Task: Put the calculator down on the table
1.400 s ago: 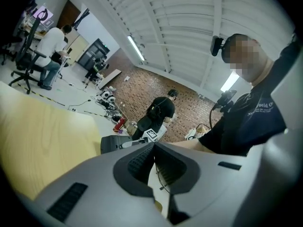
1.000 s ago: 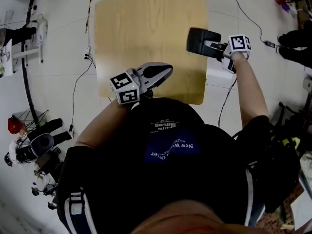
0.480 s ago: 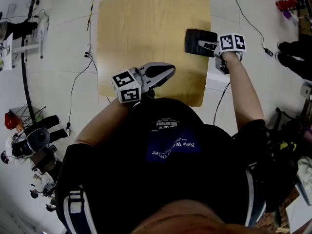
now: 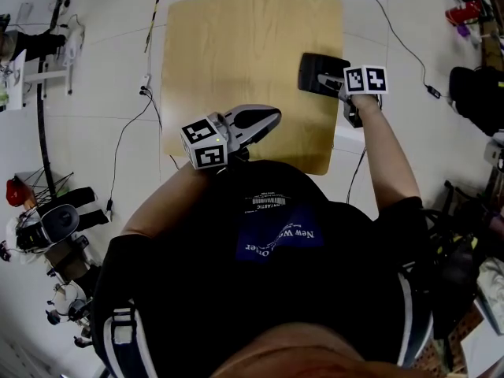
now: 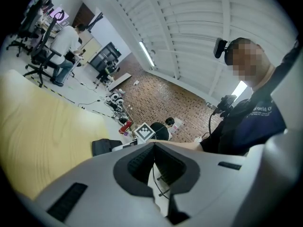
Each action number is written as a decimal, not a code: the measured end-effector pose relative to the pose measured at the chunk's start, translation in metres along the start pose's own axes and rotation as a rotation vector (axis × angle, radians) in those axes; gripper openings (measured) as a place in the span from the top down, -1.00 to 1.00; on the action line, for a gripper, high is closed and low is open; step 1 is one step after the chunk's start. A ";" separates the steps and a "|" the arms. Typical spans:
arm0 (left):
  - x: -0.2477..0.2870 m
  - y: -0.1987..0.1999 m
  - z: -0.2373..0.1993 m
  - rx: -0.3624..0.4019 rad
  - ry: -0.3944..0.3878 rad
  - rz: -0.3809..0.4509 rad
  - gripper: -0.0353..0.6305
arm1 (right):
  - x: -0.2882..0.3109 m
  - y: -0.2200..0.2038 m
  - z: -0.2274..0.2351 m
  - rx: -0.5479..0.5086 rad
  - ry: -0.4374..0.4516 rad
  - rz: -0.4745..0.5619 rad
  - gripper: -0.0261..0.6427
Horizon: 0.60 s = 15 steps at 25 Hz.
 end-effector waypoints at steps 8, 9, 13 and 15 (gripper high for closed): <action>-0.017 0.004 -0.001 -0.024 0.011 0.052 0.88 | 0.012 -0.016 0.015 0.098 0.075 0.083 -0.28; -0.019 0.004 -0.002 -0.029 0.011 0.059 0.88 | 0.014 -0.018 0.016 0.114 0.091 0.100 -0.27; -0.023 0.005 0.000 -0.034 0.016 0.080 0.88 | 0.005 -0.019 0.020 0.125 0.126 0.169 -0.27; -0.028 0.007 0.001 -0.030 0.023 0.089 0.88 | -0.002 -0.019 0.022 0.119 0.119 0.181 -0.28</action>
Point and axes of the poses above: the fingertips, and each gripper's own axes: x forward along the fingers, z to its right, y out of its top, the point moved 4 cm from there along -x, backward along the fingers, and after that the axes turned 10 degrees about -x, right-handed, at the moved point
